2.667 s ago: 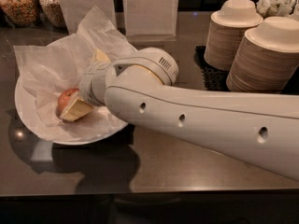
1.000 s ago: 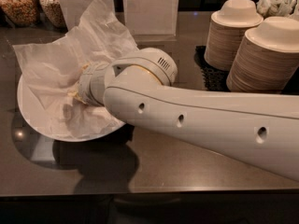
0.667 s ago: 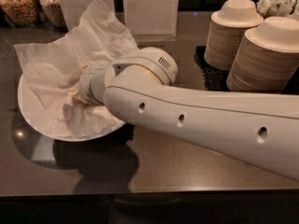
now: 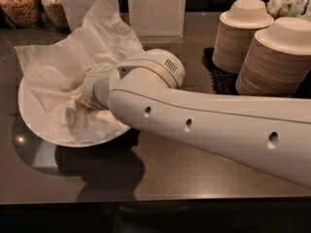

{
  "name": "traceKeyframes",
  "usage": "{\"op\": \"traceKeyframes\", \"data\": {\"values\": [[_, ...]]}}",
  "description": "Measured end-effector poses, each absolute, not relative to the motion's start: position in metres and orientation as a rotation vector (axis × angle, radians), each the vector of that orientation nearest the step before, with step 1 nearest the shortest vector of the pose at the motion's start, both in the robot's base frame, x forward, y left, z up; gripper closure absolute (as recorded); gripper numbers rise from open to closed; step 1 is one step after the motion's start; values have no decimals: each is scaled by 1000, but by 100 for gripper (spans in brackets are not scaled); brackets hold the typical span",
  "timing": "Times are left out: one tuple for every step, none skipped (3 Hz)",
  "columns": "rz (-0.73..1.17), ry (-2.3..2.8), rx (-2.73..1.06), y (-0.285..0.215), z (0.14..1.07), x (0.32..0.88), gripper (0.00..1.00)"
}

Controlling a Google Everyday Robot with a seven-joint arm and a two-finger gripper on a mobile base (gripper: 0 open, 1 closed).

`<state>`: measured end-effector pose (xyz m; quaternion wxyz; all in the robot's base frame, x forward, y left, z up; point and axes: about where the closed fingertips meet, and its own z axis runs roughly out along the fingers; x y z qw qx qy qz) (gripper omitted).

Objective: Pick apple from white bowl

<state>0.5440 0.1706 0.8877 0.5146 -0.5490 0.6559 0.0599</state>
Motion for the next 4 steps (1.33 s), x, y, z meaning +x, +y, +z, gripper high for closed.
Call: {"op": "traceKeyframes", "data": {"values": [[144,1576,-1319,171,888,544,16],[144,1576,-1319,171,888,544,0],[144,1576,-1319,171,888,544,0],[122,1613,-1257,150,891,551,0]]}}
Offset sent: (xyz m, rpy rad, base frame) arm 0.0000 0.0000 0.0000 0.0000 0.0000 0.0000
